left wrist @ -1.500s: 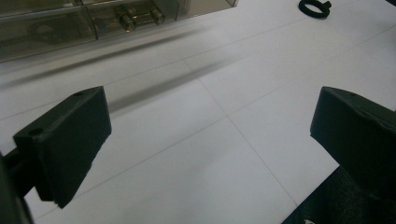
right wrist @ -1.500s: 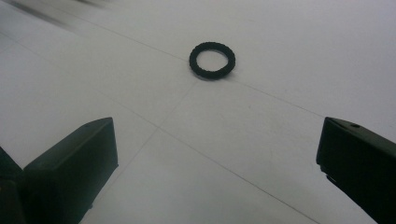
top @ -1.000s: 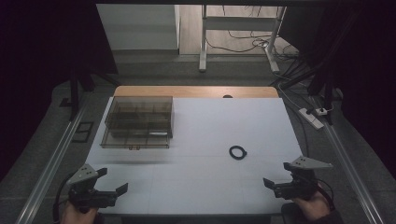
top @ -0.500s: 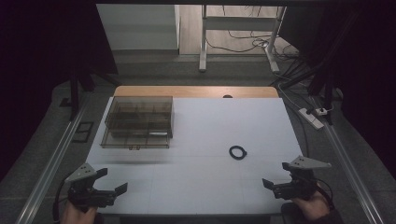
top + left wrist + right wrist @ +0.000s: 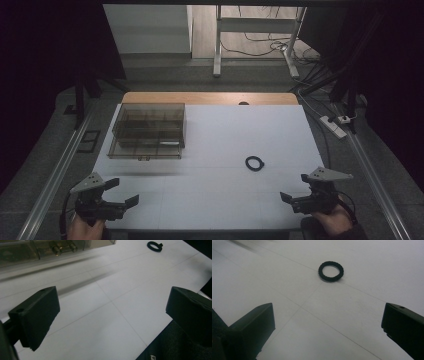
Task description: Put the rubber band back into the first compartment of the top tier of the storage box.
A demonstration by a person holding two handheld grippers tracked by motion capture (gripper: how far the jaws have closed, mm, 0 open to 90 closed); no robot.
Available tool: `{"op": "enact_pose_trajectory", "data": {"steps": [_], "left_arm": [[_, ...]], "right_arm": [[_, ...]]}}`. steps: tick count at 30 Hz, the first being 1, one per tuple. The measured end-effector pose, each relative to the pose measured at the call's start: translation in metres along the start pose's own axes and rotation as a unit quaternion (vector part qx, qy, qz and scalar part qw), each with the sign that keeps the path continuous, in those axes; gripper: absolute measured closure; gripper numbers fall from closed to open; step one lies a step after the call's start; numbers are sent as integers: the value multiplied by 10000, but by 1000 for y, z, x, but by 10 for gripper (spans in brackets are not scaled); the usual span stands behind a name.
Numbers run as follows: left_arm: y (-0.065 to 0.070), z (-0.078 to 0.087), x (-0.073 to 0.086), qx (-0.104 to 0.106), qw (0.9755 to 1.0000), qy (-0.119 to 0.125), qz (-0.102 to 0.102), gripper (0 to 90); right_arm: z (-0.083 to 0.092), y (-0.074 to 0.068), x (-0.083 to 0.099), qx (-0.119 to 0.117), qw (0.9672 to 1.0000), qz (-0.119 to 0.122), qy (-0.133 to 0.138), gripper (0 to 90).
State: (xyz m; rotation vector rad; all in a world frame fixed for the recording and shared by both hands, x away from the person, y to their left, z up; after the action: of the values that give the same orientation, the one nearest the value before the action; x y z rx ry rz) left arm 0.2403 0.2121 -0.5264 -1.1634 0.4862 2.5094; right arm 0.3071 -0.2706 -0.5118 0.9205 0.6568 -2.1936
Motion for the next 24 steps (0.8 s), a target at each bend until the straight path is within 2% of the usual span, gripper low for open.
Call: {"op": "enact_pose_trajectory", "data": {"steps": [5, 8, 9, 11, 12, 13, 15, 18, 24], "left_arm": [[3, -3, -3, 2, 10000, -4, -75, 7], [10, -9, -4, 172, 9997, -115, -144, 5], [10, -9, -4, 172, 9997, -115, -144, 4], [16, -14, -6, 321, 9991, -183, -206, 1], [16, -14, -6, 321, 9991, -183, -206, 0], [19, -18, -9, 362, 9988, -173, -289, 0], [20, -20, -10, 379, 9986, -152, -329, 0], [26, -24, -15, 518, 9981, -93, -332, 0], [33, -35, -24, 606, 9974, 17, -380, 0]], "right_arm": [[-1, 0, 0, -15, 10000, 27, -18, 0], [-1, -1, 0, -32, 10000, 37, -8, 0], [-1, -1, 0, -32, 10000, 37, -8, 0], [-1, -1, 0, -35, 10000, 50, -27, 0], [-1, -1, 0, -35, 10000, 50, -27, 0], [-1, -1, 0, -22, 10000, 66, -30, 0], [-1, -1, 0, -30, 10000, 66, -26, 0], [0, -1, 1, -39, 10000, 61, -18, 0], [0, -1, 1, -24, 10000, 79, -35, 0]]}}
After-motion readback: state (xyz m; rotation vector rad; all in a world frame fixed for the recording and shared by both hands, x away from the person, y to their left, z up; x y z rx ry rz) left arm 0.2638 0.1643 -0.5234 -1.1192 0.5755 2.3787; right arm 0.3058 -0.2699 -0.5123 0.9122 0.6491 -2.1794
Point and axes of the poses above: each handheld gripper's, and its own axes: z roughly backward along the jaws, x roughly out of its underside, y roughly to its right, the point moved 9 cm from there along -z, roughly forward along the jaws, and after that the axes turned 11 degrees about -x, right-handed, at the moved point
